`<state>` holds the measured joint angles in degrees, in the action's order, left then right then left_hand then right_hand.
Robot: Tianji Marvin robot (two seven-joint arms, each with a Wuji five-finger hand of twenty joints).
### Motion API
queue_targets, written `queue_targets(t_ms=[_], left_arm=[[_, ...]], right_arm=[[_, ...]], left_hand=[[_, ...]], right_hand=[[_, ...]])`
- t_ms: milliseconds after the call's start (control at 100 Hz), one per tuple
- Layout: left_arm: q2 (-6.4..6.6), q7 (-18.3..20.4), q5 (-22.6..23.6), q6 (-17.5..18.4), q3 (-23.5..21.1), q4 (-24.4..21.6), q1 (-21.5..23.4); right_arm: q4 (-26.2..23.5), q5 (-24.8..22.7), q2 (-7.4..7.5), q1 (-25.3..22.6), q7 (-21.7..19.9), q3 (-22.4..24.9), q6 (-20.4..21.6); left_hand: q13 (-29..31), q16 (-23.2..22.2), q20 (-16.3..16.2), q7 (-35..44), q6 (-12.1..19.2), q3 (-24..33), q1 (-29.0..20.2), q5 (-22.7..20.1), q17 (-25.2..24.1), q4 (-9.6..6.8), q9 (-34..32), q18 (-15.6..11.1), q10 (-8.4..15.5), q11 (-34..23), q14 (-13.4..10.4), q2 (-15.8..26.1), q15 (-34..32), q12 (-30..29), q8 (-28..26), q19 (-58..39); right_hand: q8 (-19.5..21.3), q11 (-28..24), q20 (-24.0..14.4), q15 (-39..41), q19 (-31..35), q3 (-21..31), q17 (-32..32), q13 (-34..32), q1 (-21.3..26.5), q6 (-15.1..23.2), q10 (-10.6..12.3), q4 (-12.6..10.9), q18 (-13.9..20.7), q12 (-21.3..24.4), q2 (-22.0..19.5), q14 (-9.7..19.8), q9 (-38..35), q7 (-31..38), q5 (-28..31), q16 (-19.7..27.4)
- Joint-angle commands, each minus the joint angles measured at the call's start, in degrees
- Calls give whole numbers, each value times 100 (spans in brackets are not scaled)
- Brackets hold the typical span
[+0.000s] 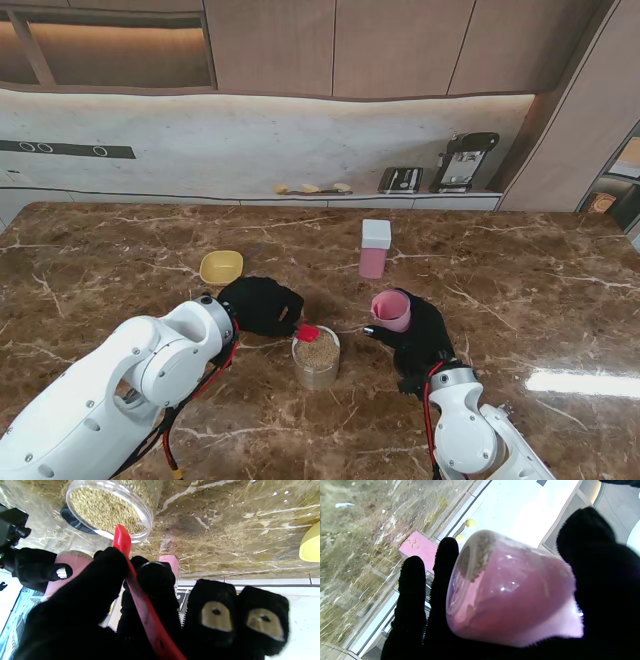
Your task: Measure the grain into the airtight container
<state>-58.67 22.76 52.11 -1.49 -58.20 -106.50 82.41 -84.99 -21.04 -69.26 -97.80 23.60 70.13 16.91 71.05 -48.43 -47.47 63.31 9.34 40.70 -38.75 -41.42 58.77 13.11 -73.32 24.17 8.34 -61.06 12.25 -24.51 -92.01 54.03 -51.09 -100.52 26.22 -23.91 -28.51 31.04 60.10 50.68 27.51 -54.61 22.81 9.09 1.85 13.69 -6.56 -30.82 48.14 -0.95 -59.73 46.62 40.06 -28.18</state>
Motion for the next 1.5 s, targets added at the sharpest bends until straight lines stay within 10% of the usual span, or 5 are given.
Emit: queue_targets(t_ms=[0, 1010, 1490], left_arm=[[4, 16, 37, 28, 71, 88, -20], [19, -46, 897, 145, 830, 474, -653], [51, 285, 588, -32, 1059, 523, -821]], right_arm=[[5, 21, -18, -52, -46, -1, -26], [44, 56, -24, -42, -43, 20, 10], [76, 50, -23, -29, -42, 8, 42]], left_hand=[[164, 19, -51, 176, 423, 259, -265, -129, 244, 27, -435, -20, 184, -180, -17, 142, -521, 11, -103, -827], [167, 26, -42, 148, 473, 331, -195, -147, 251, 15, -437, -106, 240, -189, -69, 105, -532, 10, -129, -845], [166, 31, -21, 139, 466, 349, -181, -151, 252, 17, -434, -122, 246, -197, -76, 106, -530, 8, -147, -850]], right_hand=[[-51, -18, -12, 27, 84, 1016, -43, 54, 157, 388, 166, 188, 67, 84, -1207, 86, -33, -10, 287, -73], [6, -19, -22, 28, 66, 930, -42, 59, 179, 381, 162, 190, 68, 81, -1236, 85, -25, -65, 290, -73], [15, -20, -23, 25, 52, 913, -44, 60, 180, 395, 167, 204, 61, 81, -1241, 81, -29, -69, 294, -73]])
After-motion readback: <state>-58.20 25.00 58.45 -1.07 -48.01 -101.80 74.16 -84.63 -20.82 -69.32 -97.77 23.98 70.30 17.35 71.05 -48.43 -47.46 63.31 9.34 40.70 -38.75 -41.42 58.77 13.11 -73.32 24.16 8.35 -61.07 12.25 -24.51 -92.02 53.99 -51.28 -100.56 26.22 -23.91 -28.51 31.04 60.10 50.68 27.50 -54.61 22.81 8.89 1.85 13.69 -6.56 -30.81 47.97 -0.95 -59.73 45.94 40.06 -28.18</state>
